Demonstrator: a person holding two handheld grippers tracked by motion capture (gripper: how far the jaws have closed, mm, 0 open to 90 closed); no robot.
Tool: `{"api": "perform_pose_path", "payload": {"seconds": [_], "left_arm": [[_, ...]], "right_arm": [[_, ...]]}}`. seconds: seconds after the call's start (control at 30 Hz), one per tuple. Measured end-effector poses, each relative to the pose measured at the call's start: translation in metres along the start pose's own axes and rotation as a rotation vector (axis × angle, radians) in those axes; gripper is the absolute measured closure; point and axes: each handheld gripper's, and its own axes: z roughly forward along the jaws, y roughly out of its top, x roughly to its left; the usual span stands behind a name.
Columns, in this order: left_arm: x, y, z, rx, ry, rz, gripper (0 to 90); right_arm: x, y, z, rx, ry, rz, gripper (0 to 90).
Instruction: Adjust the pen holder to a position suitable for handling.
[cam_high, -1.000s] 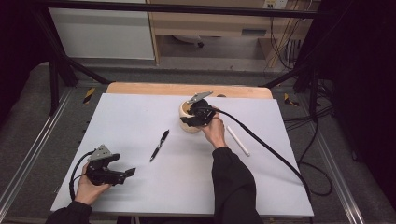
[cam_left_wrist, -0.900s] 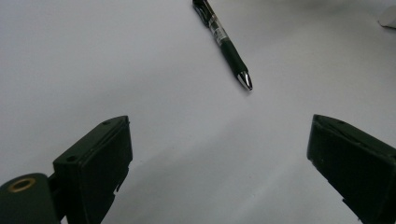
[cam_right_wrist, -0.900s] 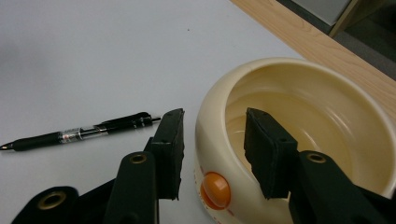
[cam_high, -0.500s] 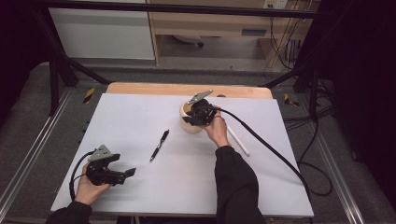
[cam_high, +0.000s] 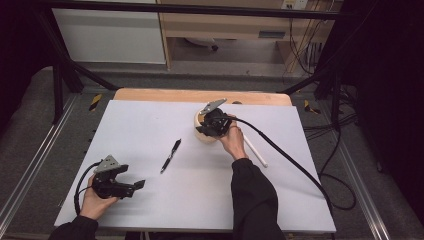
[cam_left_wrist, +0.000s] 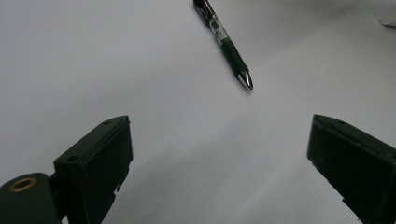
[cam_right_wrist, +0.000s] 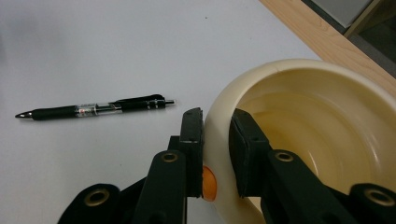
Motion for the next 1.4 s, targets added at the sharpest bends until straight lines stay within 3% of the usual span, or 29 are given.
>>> {"api": "perform_pose_path", "payload": {"seconds": [0.33, 0.57, 1.0, 1.4], "left_arm": [[0.0, 0.0, 0.0, 0.001, -0.001, 0.001, 7.0], [0.0, 0.0, 0.0, 0.003, 0.003, 0.001, 7.4], [0.0, 0.0, 0.001, 0.007, 0.005, 0.003, 7.4], [-0.001, 0.0, 0.001, 0.013, 0.008, 0.013, 7.5]], "right_arm": [[0.005, 0.006, -0.02, -0.004, 0.018, -0.023, 77.0], [0.019, 0.007, -0.033, 0.002, 0.047, -0.053, 76.9], [0.044, 0.005, -0.044, 0.026, 0.096, -0.09, 77.0], [0.067, -0.003, -0.045, 0.058, 0.149, -0.088, 77.1]]}}
